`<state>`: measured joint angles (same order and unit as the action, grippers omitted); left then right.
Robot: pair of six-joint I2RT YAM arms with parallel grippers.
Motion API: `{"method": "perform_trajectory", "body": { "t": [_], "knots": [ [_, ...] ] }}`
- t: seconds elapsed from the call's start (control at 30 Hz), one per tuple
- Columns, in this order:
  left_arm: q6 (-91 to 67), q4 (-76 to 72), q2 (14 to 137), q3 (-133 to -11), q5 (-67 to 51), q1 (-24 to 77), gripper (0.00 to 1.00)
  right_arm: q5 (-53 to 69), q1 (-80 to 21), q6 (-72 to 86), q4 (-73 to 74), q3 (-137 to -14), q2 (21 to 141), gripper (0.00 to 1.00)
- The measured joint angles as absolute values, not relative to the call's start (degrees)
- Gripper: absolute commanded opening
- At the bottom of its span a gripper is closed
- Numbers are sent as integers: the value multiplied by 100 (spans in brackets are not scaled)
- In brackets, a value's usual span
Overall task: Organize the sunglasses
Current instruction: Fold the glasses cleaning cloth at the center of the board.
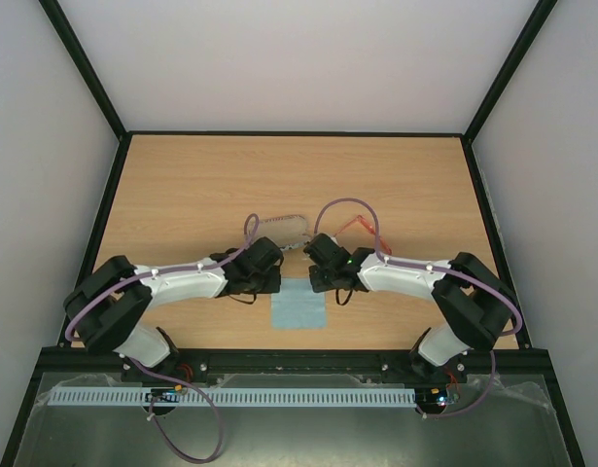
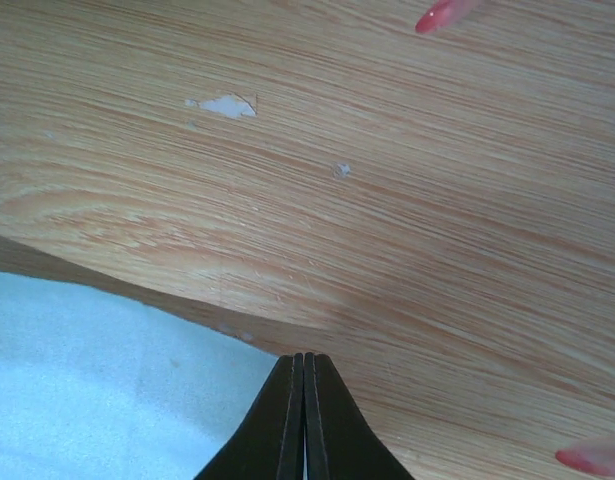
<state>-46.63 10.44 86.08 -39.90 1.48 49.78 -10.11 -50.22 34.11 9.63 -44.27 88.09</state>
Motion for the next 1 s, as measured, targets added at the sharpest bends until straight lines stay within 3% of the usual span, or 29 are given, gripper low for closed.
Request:
{"method": "perform_trajectory", "body": {
  "t": [1.0],
  "knots": [
    [-4390,950,7872,-3846,303,4792,2,-764,-4947,3256,1081,-4471,8274,1]
  ]
}}
